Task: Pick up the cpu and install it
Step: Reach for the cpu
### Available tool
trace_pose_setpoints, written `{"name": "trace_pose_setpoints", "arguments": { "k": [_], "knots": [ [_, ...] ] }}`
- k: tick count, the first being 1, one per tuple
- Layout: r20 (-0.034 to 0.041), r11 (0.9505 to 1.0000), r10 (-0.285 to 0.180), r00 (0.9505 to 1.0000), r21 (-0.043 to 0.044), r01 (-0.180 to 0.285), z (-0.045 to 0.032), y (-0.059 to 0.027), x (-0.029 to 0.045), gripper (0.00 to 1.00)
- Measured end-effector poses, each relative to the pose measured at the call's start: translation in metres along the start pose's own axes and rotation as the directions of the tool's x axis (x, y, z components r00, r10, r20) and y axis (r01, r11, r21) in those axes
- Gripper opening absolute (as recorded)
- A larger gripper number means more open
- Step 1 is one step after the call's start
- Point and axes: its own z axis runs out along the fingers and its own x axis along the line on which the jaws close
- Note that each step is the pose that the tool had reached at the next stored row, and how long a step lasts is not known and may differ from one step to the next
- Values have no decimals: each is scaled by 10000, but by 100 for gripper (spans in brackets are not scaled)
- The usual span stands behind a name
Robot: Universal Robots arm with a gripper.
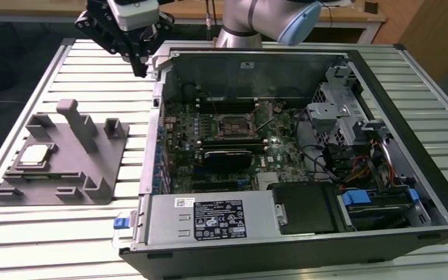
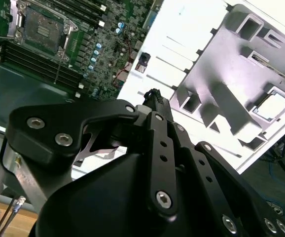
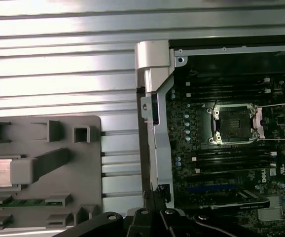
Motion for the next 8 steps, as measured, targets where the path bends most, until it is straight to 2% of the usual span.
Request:
{"name": "trace_pose_setpoints", "arguments": {
  "k": [8],
  "knots": [
    [8, 10000, -1, 10000, 0, 1, -4, -10, 135, 11]
  ]
}}
